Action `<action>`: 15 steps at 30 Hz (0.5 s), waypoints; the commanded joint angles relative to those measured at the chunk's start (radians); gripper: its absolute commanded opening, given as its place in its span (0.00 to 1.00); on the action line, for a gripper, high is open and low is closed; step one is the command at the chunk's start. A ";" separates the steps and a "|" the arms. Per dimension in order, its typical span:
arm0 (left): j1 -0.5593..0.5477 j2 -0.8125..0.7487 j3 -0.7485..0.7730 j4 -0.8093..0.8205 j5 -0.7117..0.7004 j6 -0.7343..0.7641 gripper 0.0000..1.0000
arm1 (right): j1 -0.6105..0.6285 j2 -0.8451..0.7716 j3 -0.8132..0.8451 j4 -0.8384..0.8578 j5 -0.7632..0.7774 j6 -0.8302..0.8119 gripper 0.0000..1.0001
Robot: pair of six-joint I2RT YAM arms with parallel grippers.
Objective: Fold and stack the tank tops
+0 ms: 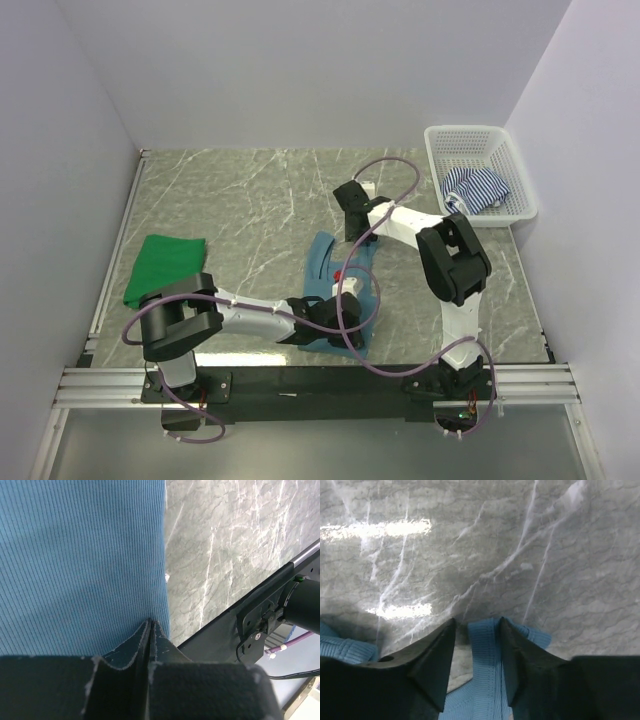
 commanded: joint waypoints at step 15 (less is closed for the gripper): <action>0.210 0.109 0.119 0.032 0.069 0.099 0.06 | -0.105 0.076 0.178 0.066 -0.198 -0.121 0.64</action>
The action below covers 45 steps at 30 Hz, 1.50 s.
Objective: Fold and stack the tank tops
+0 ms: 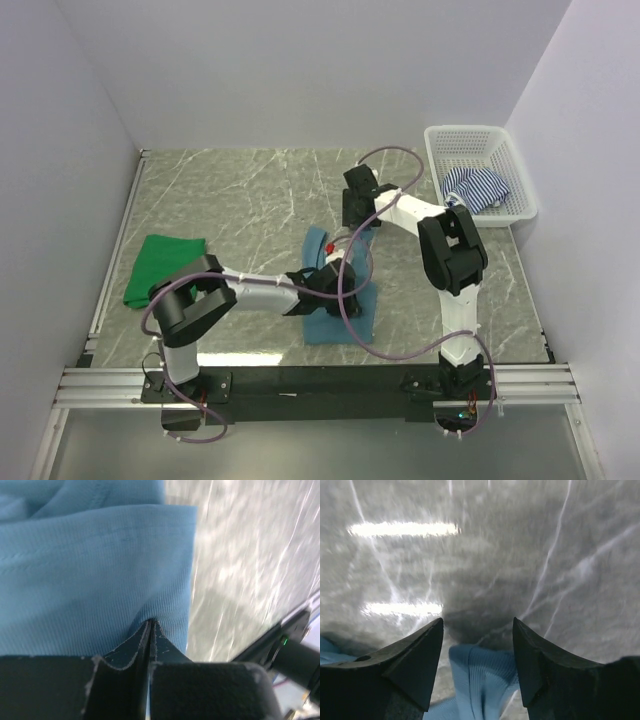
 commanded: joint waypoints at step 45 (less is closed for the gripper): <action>-0.078 -0.540 -0.497 0.014 -0.302 -0.491 0.48 | 0.214 -1.033 -1.157 0.293 -0.064 0.565 0.63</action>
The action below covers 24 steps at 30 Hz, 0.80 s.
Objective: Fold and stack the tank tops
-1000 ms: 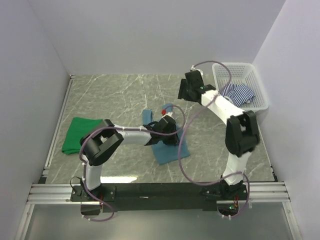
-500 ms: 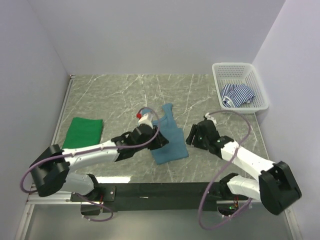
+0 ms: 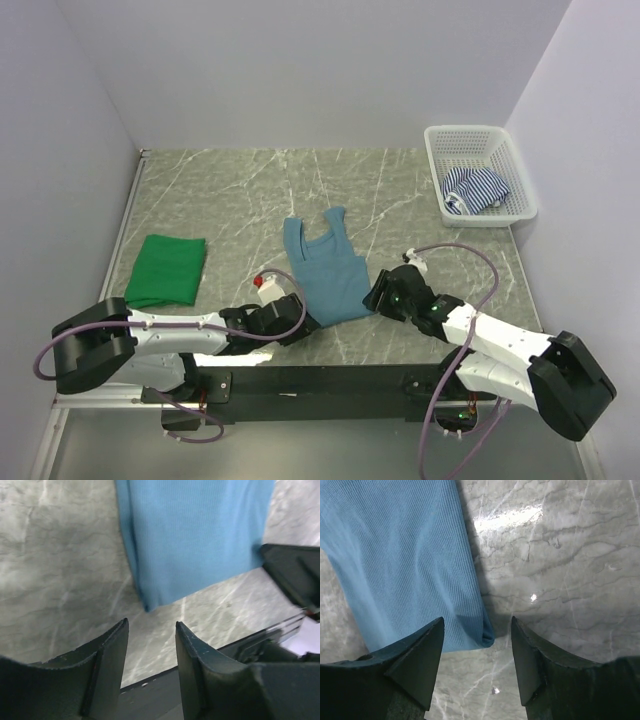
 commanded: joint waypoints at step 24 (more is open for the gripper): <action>-0.008 0.158 -0.008 0.081 -0.136 -0.153 0.23 | 0.050 0.052 -0.056 0.087 0.056 0.072 0.15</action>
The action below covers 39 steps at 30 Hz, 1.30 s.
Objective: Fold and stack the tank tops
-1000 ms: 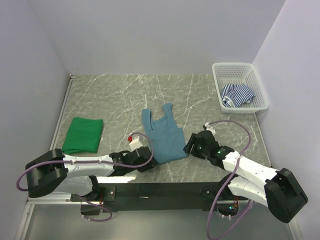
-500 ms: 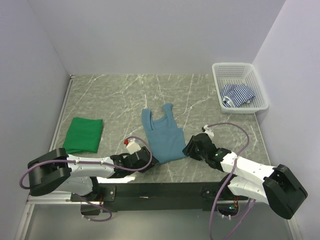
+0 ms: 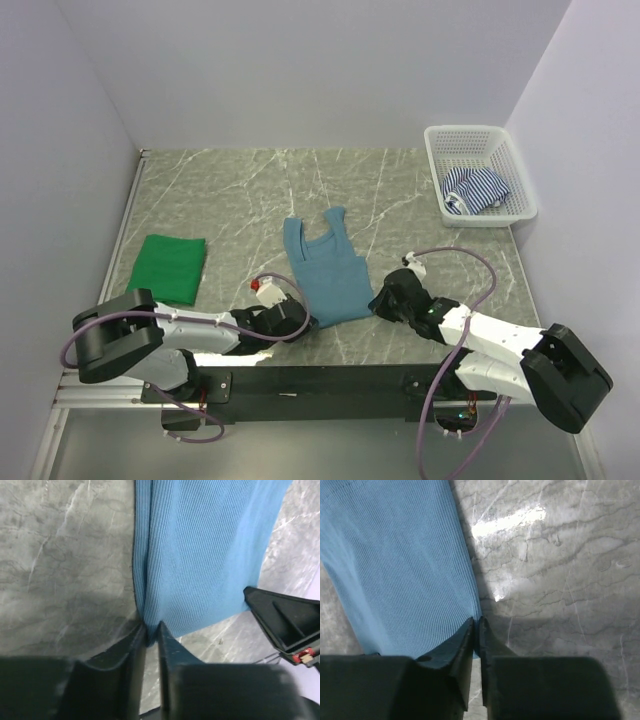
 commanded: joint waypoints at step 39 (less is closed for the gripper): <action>-0.041 -0.524 0.143 -0.535 -0.071 0.275 0.01 | 0.352 -0.265 0.334 -0.427 0.219 -0.014 0.00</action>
